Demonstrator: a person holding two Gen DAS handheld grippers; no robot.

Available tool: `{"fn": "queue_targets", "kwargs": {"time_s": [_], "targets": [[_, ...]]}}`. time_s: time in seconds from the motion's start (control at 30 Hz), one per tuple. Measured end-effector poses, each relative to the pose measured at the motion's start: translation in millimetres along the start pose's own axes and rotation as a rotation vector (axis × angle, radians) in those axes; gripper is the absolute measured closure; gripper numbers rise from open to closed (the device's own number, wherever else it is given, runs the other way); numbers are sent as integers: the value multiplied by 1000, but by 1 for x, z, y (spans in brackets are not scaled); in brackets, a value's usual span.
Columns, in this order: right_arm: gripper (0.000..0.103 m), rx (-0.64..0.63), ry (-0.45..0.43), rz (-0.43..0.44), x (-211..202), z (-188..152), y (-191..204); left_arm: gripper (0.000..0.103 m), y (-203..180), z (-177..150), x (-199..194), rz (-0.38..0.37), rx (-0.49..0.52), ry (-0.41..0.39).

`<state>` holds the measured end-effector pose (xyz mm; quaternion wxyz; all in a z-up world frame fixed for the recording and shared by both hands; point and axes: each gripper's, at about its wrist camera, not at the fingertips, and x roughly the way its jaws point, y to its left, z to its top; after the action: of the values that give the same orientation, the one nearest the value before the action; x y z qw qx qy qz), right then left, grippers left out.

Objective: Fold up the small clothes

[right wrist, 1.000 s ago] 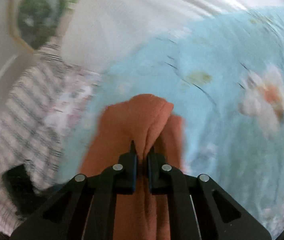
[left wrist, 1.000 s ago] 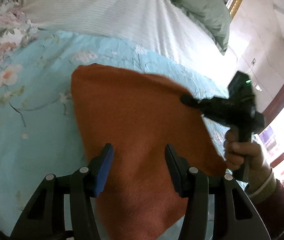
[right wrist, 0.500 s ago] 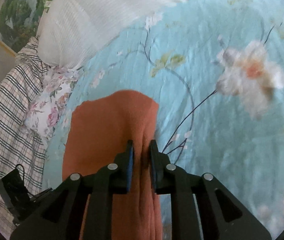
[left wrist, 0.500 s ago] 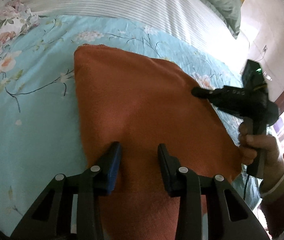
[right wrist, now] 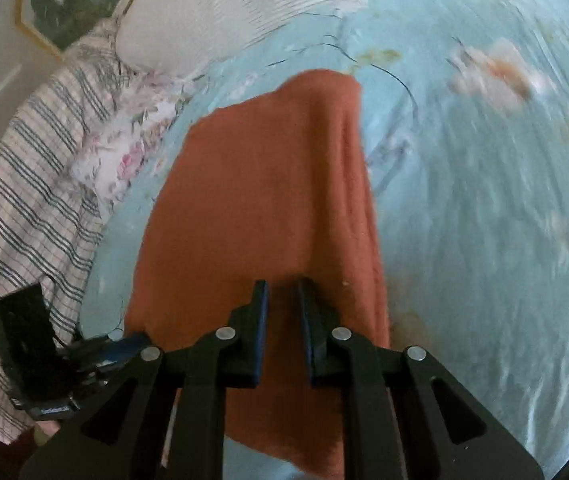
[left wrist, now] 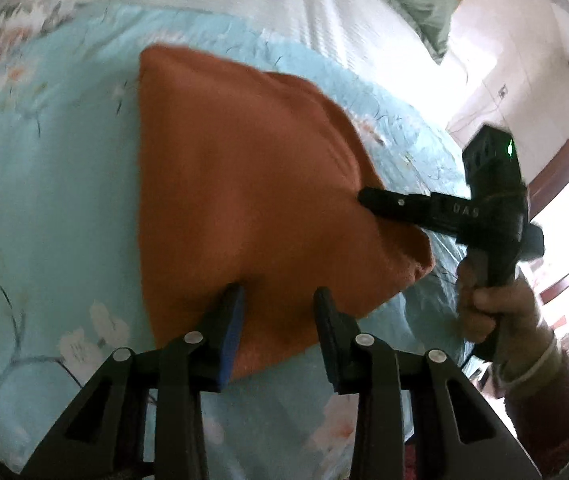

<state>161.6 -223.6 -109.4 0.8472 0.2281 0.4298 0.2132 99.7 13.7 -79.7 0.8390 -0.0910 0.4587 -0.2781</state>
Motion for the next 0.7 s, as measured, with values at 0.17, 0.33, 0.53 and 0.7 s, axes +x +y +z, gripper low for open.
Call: {"fn": "queue_targets", "kwargs": {"time_s": [0.17,0.33,0.53,0.7], "targets": [[91,35,-24,-7,-5,0,-7,71,2,-4,0,6,-25,-18],[87,-7,-48,-53,-18,-7,11,70,-6,-8,-3,34,-20,-27],[87,3,-33,-80,-29,-27,6,68,-7,-11,-13,29,-29,-27],[87,-22,-66,-87,-37,-6,23,66,-12,11,-31,27,-25,-78]]}}
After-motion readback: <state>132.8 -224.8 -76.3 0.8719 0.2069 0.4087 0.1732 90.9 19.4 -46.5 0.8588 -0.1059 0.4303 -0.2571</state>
